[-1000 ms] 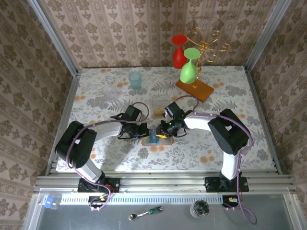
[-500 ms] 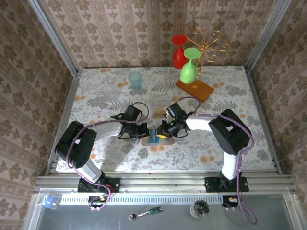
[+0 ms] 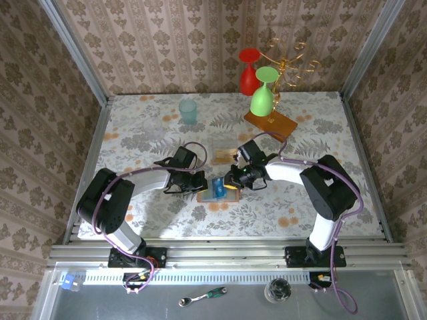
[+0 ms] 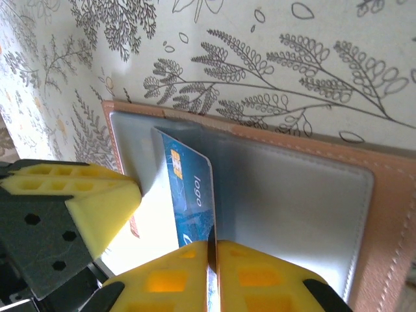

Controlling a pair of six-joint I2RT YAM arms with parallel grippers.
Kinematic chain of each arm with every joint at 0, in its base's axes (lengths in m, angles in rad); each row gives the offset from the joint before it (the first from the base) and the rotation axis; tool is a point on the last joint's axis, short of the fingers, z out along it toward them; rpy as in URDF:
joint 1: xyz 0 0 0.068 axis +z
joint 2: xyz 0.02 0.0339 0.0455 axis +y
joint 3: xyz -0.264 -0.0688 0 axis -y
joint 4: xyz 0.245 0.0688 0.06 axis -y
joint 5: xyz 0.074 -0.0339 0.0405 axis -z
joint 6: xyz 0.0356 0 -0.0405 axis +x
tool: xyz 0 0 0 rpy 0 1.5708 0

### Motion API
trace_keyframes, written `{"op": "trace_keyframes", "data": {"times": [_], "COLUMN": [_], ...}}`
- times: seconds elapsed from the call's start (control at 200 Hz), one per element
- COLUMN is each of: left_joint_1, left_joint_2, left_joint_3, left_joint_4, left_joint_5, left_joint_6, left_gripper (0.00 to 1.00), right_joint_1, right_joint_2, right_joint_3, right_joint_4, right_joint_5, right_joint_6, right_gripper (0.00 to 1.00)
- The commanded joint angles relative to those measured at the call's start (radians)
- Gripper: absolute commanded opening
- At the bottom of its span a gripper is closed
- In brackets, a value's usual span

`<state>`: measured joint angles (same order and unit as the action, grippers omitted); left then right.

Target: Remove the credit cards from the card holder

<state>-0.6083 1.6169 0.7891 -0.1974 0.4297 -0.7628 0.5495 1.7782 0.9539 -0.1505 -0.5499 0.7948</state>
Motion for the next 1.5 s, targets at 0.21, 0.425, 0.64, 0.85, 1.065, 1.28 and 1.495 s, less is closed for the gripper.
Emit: {"op": "trace_keyframes", "data": {"times": [0.21, 0.425, 0.64, 0.85, 1.065, 1.28, 1.495], "left_joint_1": [-0.001, -0.001, 0.001, 0.001, 0.002, 0.003, 0.004], "left_joint_2": [0.003, 0.002, 0.003, 0.002, 0.002, 0.004, 0.005], "left_joint_3": [0.007, 0.006, 0.009, 0.011, 0.011, 0.013, 0.018], "left_joint_4": [-0.054, -0.053, -0.053, -0.053, -0.051, -0.051, -0.051], "left_joint_5": [-0.02, -0.02, -0.017, -0.016, -0.013, -0.011, -0.009], "left_joint_6": [0.017, 0.018, 0.019, 0.02, 0.02, 0.022, 0.021], "left_gripper": [0.0, 0.0, 0.0, 0.0, 0.0, 0.0, 0.0], "right_joint_1": [-0.003, -0.003, -0.002, 0.016, 0.03, 0.042, 0.045], "right_joint_2": [-0.072, -0.085, -0.091, -0.077, -0.058, -0.053, -0.047], "right_joint_3": [0.01, 0.02, 0.024, 0.041, 0.052, 0.024, 0.038], "right_joint_4": [-0.119, -0.143, -0.151, -0.132, -0.124, -0.102, -0.122], "right_joint_5": [0.075, 0.104, 0.113, 0.103, 0.078, 0.07, 0.083], "right_joint_6": [-0.053, -0.063, -0.063, -0.044, -0.026, -0.009, -0.016], "right_gripper": [0.12, 0.12, 0.12, 0.13, 0.19, 0.19, 0.17]}}
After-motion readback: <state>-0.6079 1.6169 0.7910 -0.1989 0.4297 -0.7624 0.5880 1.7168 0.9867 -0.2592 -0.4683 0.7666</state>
